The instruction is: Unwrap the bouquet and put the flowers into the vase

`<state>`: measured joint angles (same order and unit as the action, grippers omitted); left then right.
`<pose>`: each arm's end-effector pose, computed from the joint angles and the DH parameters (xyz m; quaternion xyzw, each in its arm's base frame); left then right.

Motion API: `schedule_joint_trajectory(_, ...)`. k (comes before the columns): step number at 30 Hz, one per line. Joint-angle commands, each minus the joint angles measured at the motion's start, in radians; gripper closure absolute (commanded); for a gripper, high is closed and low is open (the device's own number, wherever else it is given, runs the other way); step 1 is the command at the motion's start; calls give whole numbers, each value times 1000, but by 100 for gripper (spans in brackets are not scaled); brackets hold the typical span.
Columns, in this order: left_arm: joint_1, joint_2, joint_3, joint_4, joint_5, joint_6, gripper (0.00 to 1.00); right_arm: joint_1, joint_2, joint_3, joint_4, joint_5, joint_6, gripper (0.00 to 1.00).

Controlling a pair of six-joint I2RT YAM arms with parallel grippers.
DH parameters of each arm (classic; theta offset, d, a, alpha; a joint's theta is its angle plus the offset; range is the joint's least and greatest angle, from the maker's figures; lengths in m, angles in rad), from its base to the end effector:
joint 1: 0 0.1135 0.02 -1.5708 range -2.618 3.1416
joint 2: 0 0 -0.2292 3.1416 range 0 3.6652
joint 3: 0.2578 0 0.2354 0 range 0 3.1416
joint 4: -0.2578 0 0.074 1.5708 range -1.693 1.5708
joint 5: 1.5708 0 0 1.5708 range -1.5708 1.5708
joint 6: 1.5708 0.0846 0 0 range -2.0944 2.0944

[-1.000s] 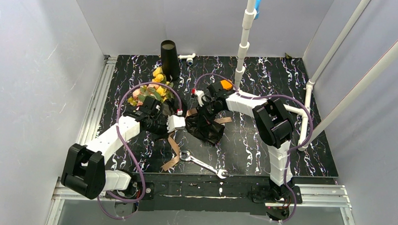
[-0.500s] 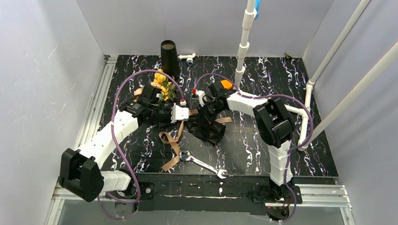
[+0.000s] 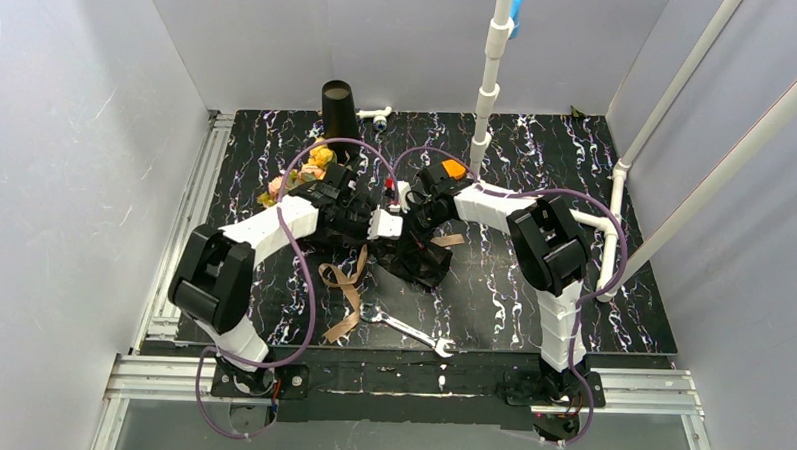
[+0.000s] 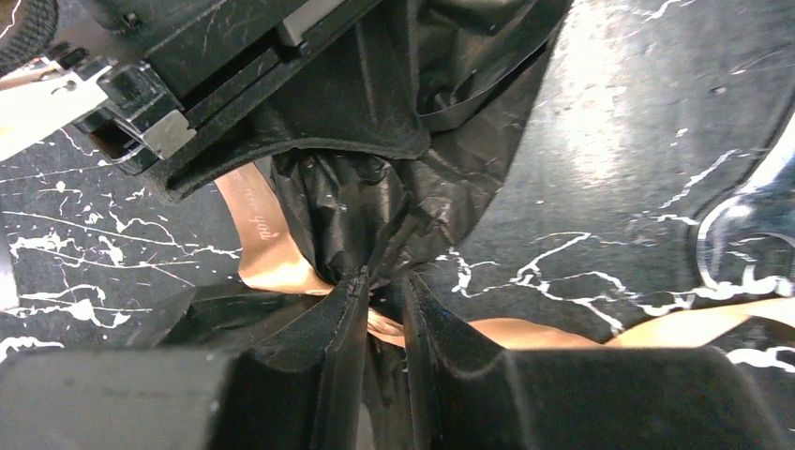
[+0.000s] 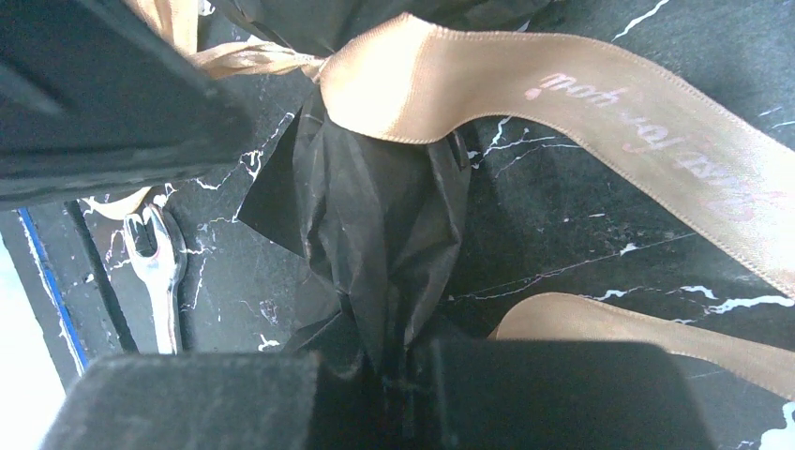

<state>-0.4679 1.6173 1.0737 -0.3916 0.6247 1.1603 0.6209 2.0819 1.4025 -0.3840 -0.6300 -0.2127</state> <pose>0.2822 -0.1980 0.1613 0.7232 0.5508 -0.1737 0.3788 0.3094 0.2826 0.0927 -0.4437 0.8101 0.3420 0.1729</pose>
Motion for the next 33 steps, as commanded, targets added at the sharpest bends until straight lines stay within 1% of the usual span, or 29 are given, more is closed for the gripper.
schedule_joint_trajectory(1,-3,43,57,31,-17,69,81,-24,61,-51,-113,175,-51,99)
schedule_joint_trajectory(6,9,92,80,36,-41,80,80,-24,53,-52,-119,176,-61,99)
schedule_joint_trajectory(13,57,104,88,-28,-34,140,78,-24,52,-63,-116,174,-60,99)
schedule_joint_trajectory(17,60,99,68,-44,-35,169,77,-24,56,-58,-118,173,-62,99)
schedule_joint_trajectory(25,60,146,82,-55,-78,169,73,-24,60,-45,-129,171,-72,99)
schedule_joint_trajectory(27,59,157,84,-73,-92,179,74,-24,57,-46,-133,171,-74,99)
schedule_joint_trajectory(29,59,162,77,-88,-112,194,78,-25,57,-45,-133,174,-76,99)
schedule_joint_trajectory(33,59,140,41,-98,-128,214,84,-27,61,-47,-133,180,-69,99)
